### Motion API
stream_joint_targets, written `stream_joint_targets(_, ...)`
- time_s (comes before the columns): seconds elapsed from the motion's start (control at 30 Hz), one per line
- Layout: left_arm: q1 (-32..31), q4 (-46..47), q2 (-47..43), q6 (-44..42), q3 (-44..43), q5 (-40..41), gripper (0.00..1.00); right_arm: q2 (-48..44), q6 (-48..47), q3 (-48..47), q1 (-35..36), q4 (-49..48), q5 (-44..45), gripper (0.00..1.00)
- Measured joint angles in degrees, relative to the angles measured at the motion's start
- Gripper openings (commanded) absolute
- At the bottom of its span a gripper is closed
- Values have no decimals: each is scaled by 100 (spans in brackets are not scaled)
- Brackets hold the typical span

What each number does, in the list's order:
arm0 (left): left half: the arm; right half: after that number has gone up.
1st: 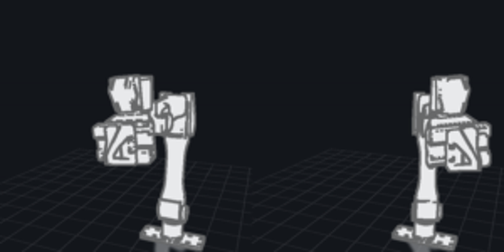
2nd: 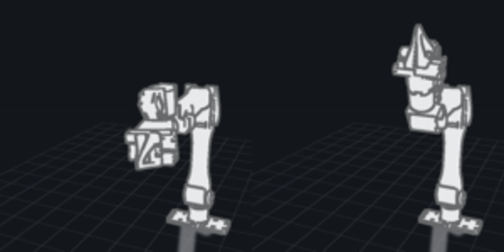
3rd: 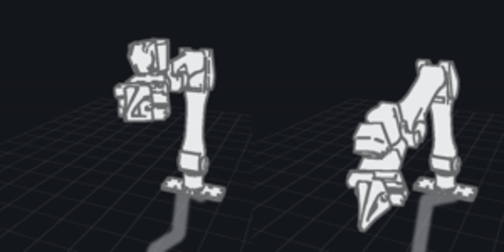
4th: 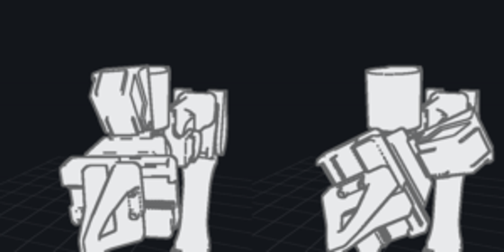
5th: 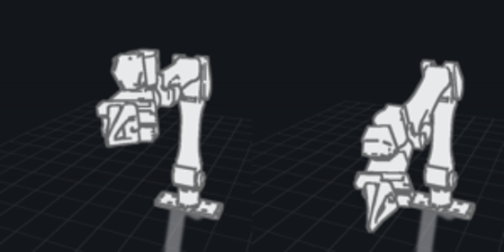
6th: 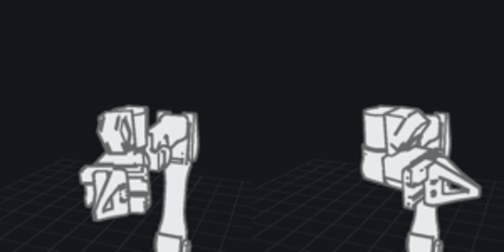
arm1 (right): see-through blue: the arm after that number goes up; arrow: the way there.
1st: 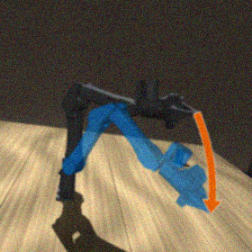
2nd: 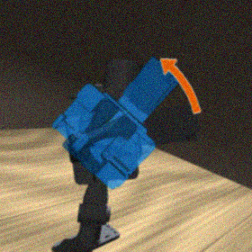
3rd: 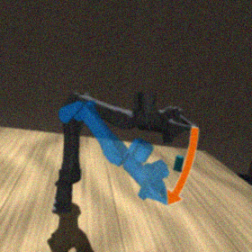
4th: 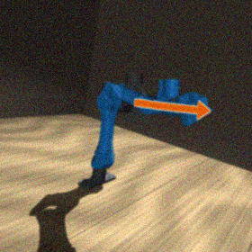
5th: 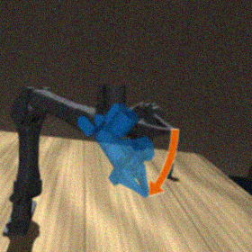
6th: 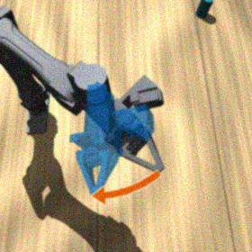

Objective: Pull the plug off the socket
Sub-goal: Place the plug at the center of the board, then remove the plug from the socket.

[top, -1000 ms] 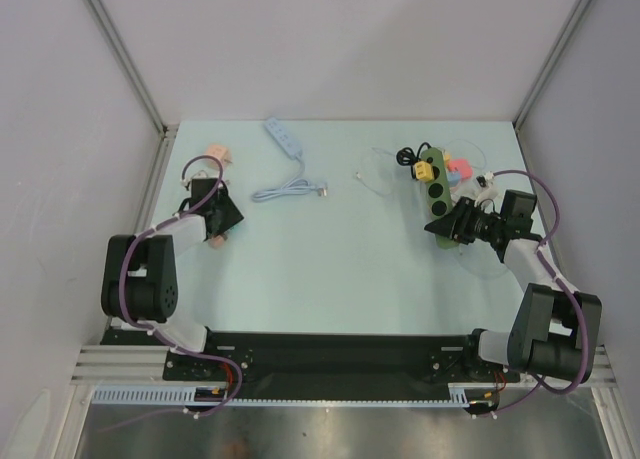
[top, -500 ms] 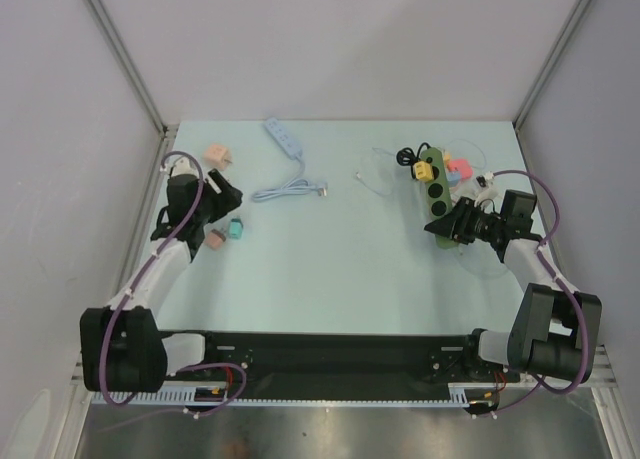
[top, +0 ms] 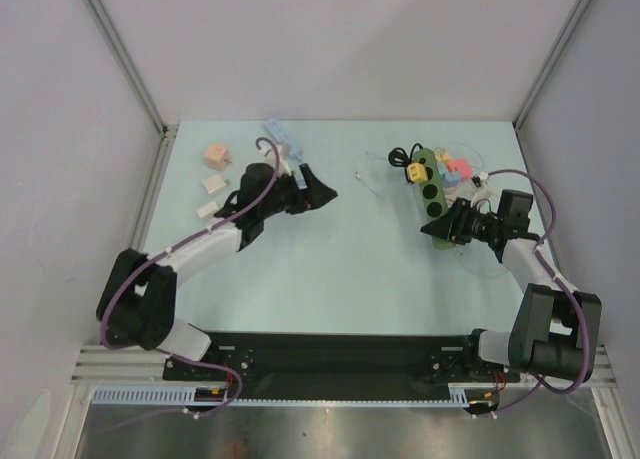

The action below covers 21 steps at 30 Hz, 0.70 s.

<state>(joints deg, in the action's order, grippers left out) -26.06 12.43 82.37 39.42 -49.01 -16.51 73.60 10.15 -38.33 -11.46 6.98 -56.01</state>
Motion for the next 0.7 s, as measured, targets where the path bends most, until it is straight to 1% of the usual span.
stream_joint_targets(0.17, -828, 225, 1285, 363, -1580, 50, 91, 33, -94, 0, 111, 4, 2, 0)
stream_joint_targets(0.3, -1246, 114, 2170, 509, -2820, 131, 91, 66, -133, 0, 151, 39, 4, 0)
stream_joint_targets(0.4, -1467, -24, 2660, 551, -3543, 175, 90, 66, -149, 0, 168, 52, 2, 0)
stream_joint_targets(0.5, -1602, -201, 2933, 562, -3950, 223, 89, 66, -168, 0, 192, 61, 4, 0)
stream_joint_targets(0.7, -1770, -658, 3318, 581, -4496, 330, 79, 66, -205, -7, 251, 98, 11, 0)
